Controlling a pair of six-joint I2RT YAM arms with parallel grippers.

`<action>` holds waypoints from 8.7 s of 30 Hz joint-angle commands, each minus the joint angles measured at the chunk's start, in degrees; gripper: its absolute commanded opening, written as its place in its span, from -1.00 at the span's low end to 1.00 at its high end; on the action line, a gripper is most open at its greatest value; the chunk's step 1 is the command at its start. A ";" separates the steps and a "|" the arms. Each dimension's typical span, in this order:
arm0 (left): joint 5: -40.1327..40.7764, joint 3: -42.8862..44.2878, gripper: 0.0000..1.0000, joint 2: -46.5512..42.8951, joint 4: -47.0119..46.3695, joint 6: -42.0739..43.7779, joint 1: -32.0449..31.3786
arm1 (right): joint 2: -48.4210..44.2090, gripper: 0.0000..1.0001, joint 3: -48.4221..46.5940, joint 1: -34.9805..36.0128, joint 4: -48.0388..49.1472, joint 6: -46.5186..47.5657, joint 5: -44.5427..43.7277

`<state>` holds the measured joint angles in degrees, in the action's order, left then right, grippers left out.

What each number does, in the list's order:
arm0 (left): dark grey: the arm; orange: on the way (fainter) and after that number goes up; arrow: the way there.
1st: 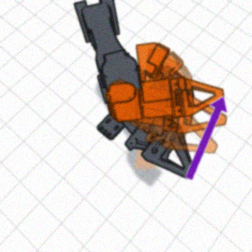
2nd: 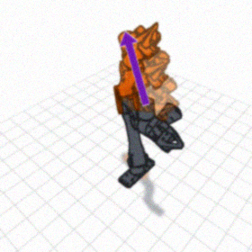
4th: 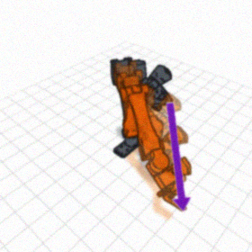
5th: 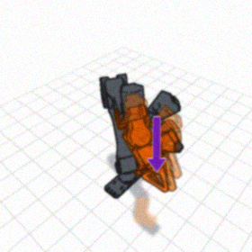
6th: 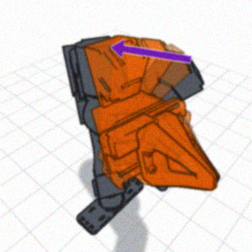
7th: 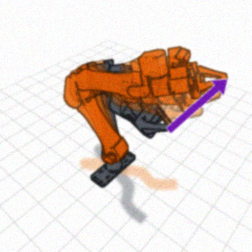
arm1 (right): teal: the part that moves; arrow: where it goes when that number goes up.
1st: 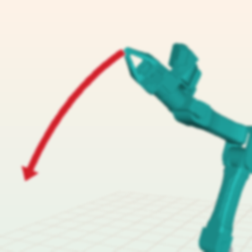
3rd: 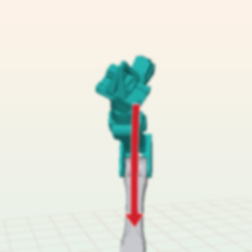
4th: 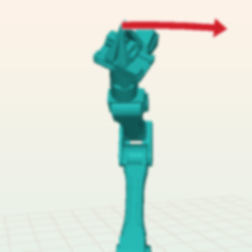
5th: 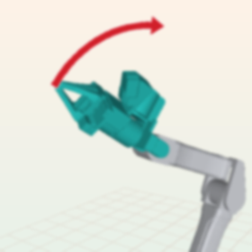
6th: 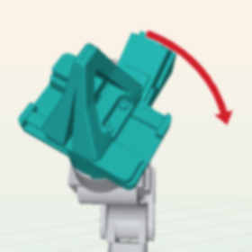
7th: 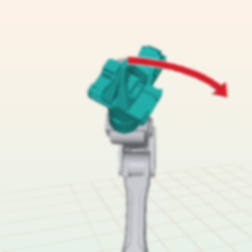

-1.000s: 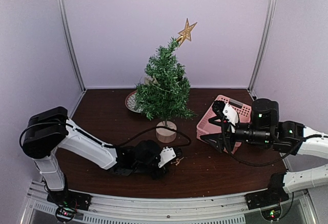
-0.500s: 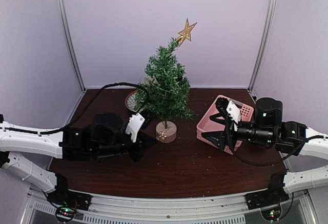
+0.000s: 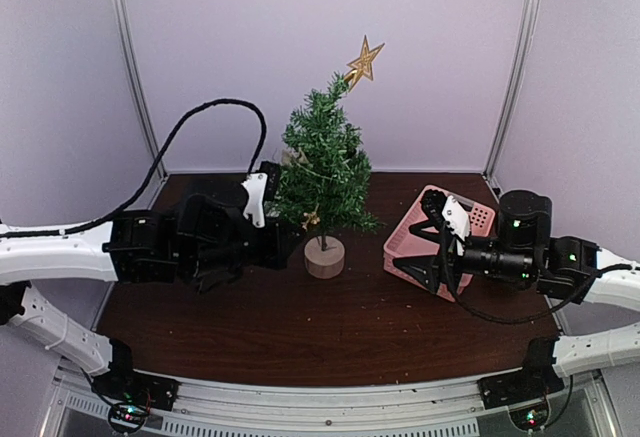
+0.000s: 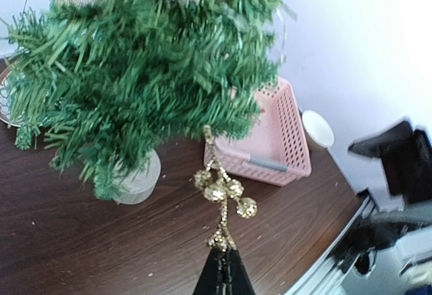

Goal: Decorate the small christmas tree

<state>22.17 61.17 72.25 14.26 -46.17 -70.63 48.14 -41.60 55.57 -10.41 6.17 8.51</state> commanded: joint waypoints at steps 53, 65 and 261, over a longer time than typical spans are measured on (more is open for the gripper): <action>0.33 10.29 -1.00 17.96 -1.37 -19.80 7.94 | -1.27 0.54 1.17 -0.20 1.98 -0.11 -1.62; 0.59 10.53 -1.00 18.76 -1.64 -20.63 8.99 | -1.32 0.55 1.26 -0.20 1.93 -0.20 -1.83; -3.70 -18.27 -1.00 -1.45 -51.74 36.39 16.14 | 5.03 0.90 0.56 15.46 15.25 8.35 -15.08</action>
<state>17.74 44.29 69.52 -28.99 -6.13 -56.16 54.52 -41.74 71.44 5.48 15.00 -6.07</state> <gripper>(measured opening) 0.009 0.950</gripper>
